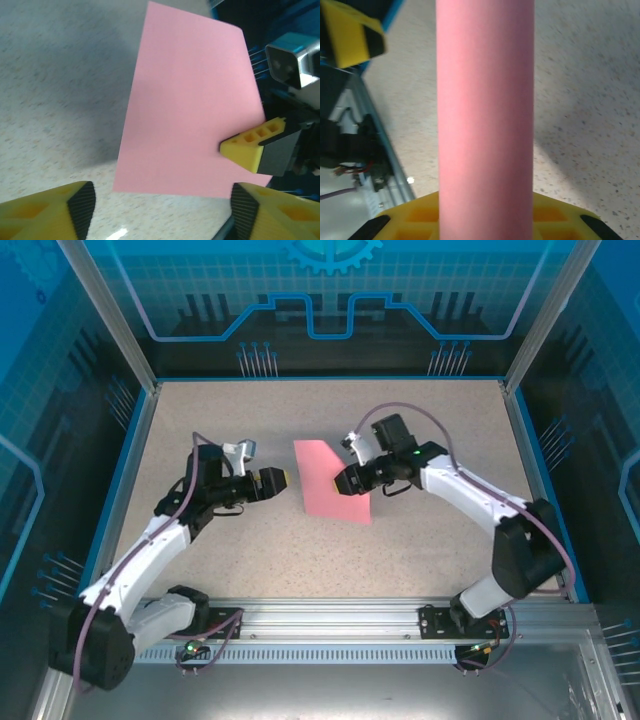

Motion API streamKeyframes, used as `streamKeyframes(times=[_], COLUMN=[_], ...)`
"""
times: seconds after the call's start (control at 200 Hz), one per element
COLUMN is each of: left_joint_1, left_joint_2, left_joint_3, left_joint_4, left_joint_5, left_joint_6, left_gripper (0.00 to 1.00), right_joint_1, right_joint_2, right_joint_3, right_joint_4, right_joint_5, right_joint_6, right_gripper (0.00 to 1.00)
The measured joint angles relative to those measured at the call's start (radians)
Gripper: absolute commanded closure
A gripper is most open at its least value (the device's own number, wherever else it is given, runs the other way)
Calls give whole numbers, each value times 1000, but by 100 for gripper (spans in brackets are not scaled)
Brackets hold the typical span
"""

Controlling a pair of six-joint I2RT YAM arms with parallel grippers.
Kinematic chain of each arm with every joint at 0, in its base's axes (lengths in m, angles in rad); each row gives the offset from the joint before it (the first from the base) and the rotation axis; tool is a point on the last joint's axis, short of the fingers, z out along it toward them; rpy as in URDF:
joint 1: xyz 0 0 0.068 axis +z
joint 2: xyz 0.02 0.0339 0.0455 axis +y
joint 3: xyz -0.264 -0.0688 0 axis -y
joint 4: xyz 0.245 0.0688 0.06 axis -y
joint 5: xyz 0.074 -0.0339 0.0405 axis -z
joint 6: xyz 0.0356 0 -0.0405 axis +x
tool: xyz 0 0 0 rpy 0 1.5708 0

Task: Fold a paper plane with a square sheet of paper (fold left side to right side)
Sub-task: Pick up the square sheet of paper from the center of the table, then place a square sheet of paper at the center of the table.

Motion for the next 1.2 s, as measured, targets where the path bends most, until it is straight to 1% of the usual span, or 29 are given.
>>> streamKeyframes(times=[0.065,0.18,0.33,0.405,0.53,0.65,0.685,0.735,0.78,0.855,1.02,1.11,1.2], left_joint_1=[2,2,2,1,-11,-39,-45,-50,-51,-51,-51,-51,-51], left_joint_2=[-29,-33,-9,2,21,34,36,41,46,61,140,220,322], left_joint_3=[-4,-21,-50,-52,-53,-55,-54,-54,-53,-50,-47,-44,-33], left_joint_4=[45,139,235,259,306,339,343,341,337,317,266,249,235], left_joint_5=[48,129,205,224,250,268,269,272,270,264,237,219,196], left_joint_6=[-2,-10,-38,-50,-76,-87,-85,-87,-75,-67,-45,-30,-18], left_gripper=[16,14,15,18,37,69,79,89,93,94,96,96,97], right_joint_1=[-14,-14,-14,-14,-14,-14,-14,-14,-15,-21,-44,-47,-47], right_joint_2=[-47,-100,-127,-130,-130,-130,-130,-131,-132,-140,-174,-179,-174], right_joint_3=[0,0,-1,-4,-15,-18,-19,-19,-19,-22,-29,-40,-53], right_joint_4=[-11,-25,-27,-21,-11,-11,-11,-13,-13,-25,-88,-109,-121], right_joint_5=[-68,-174,-272,-305,-339,-347,-344,-327,-304,-237,29,171,277], right_joint_6=[-20,-37,-35,-29,-16,-8,-5,2,0,5,-4,-3,3], right_gripper=[73,73,73,72,72,70,67,61,55,45,26,23,20])
